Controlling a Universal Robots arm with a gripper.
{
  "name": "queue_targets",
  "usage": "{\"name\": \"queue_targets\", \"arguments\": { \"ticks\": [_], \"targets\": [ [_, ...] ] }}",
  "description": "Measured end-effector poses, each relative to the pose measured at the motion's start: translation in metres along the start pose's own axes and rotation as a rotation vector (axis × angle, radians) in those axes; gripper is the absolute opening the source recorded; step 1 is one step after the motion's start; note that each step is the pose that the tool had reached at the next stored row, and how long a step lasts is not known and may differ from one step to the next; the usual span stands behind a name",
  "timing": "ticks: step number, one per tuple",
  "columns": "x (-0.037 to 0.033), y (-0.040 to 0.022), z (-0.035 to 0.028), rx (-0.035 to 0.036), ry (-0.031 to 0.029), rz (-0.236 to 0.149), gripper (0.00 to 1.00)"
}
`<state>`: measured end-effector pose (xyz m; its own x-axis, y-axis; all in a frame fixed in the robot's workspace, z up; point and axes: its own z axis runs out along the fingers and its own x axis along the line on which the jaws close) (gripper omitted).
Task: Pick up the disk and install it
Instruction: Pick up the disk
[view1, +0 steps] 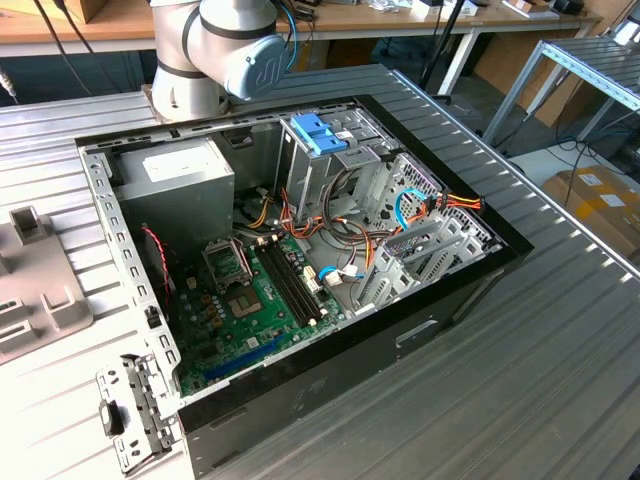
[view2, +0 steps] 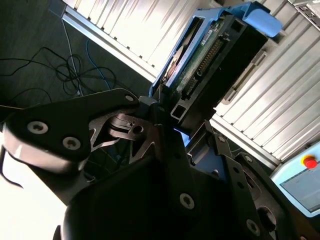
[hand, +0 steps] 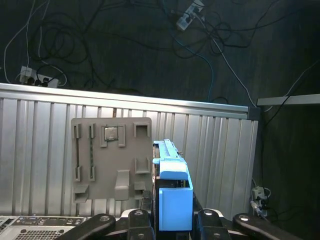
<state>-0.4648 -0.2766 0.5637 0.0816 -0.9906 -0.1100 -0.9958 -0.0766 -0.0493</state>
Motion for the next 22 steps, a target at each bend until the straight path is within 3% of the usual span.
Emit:
{"name": "queue_targets", "arguments": {
  "ticks": [2, 3, 5, 6, 11, 18, 22],
  "targets": [
    [0.0, 0.0, 0.0, 0.0001, 0.0004, 0.0, 0.37],
    [0.0001, 0.0, 0.0, -0.0002, 0.0048, 0.0, 0.37],
    [0.0, 0.0, 0.0, -0.0062, 0.0774, -0.003, 0.37],
    [0.0001, 0.0, 0.0, -0.007, 0.0867, -0.004, 0.37],
    [0.0005, 0.0001, -0.0001, -0.0073, 0.0877, -0.004, 0.37],
    [0.0158, 0.0007, -0.0009, -0.0072, 0.0877, -0.004, 0.37],
    [0.0206, 0.0011, -0.001, -0.0071, 0.0876, -0.004, 0.37]
  ]
}}
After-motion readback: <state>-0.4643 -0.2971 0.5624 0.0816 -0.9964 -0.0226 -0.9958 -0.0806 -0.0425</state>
